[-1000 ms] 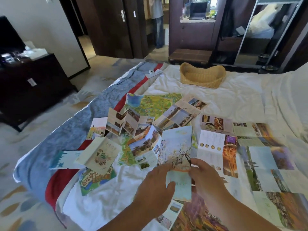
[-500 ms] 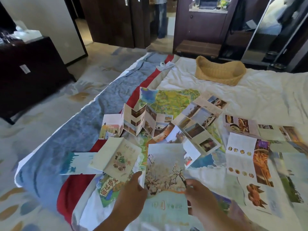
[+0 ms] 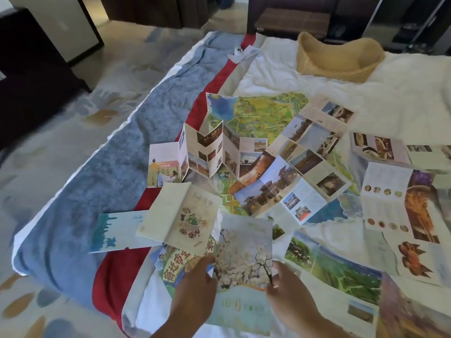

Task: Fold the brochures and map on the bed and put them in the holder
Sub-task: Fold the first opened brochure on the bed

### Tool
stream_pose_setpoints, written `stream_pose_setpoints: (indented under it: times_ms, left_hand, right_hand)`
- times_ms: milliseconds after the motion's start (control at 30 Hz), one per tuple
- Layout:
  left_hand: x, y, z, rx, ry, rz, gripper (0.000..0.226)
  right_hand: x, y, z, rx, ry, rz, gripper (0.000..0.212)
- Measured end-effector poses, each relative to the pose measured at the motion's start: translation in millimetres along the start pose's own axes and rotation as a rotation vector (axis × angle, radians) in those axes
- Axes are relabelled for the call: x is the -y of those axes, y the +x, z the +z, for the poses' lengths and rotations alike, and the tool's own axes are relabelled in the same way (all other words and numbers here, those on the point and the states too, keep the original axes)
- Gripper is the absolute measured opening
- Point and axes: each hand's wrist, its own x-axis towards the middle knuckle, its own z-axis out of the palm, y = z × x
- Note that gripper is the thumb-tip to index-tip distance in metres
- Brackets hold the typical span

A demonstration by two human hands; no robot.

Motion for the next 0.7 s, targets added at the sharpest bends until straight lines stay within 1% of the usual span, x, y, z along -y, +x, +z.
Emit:
stream_pose_setpoints:
  times_ms: [100,167,233,367,467,567,700]
  left_hand:
    - [10,12,17,-0.001,-0.027,-0.017,0.046]
    - [21,20,28,0.008,0.012,-0.039,0.04]
    - [31,26,39,0.025,0.054,-0.055,0.04]
    - [44,32,57,0.046,0.082,-0.09,0.046]
    - [55,35,66,0.045,0.212,-0.08,0.055]
    - [62,38,75,0.063,0.34,0.005,0.058]
    - [63,51,89,0.16,0.471,0.191,0.065]
  right_hand:
    - [-7,14,11,0.011,-0.048,0.005,0.056]
    - [-13,22,19,0.015,-0.074,0.009,0.06]
    - [-21,29,28,0.038,-0.101,0.01,0.063]
    - [-38,37,47,0.085,-0.14,0.031,0.071]
    - [-48,45,54,0.044,-0.203,0.004,0.067]
    - [-53,51,59,0.004,-0.25,-0.064,0.062]
    - [-57,61,66,-0.021,-0.334,-0.197,0.073]
